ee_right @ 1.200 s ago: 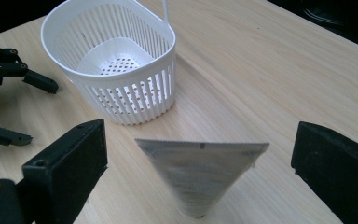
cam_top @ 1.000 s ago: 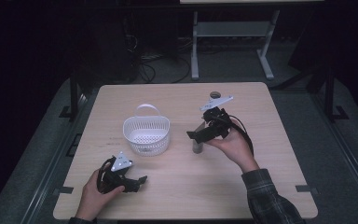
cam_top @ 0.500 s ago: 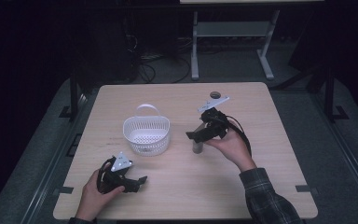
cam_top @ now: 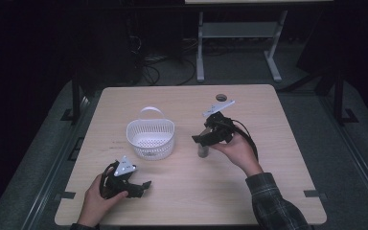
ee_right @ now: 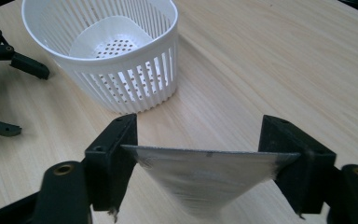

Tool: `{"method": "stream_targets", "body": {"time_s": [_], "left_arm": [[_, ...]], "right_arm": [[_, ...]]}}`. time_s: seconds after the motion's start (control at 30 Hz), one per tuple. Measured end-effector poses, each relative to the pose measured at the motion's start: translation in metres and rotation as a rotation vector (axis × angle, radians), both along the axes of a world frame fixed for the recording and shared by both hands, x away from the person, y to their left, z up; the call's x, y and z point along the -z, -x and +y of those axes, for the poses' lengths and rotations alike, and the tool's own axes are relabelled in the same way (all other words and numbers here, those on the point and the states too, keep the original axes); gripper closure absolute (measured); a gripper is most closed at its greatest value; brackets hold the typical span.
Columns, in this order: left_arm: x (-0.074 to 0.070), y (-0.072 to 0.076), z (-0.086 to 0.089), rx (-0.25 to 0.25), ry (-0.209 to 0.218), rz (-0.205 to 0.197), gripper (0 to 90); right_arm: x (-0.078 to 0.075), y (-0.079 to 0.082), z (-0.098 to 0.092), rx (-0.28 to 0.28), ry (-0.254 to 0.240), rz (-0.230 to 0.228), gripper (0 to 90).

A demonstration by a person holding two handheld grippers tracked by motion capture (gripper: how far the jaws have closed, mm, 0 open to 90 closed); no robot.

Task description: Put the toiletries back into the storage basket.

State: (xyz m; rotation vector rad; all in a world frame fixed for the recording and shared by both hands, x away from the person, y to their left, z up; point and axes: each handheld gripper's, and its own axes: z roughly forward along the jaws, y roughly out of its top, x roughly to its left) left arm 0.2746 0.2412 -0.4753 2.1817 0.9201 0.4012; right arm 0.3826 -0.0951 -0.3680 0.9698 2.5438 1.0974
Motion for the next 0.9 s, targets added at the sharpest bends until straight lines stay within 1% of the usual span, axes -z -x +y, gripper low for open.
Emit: {"method": "stream_targets", "body": {"time_s": [0.2,0.5,0.9], "left_arm": [[0.000,0.000,0.000,0.001,0.000,0.000,12.9],[0.000,0.000,0.000,0.003,0.000,-0.001,12.9],[0.000,0.000,0.000,0.003,-0.002,-0.001,12.9]], "right_arm": [[-0.001,0.000,0.000,-0.006,0.007,0.007,29.3],[-0.003,0.000,0.002,-0.023,0.022,0.002,29.6],[-0.016,0.000,0.002,-0.038,0.030,-0.010,29.6]]}}
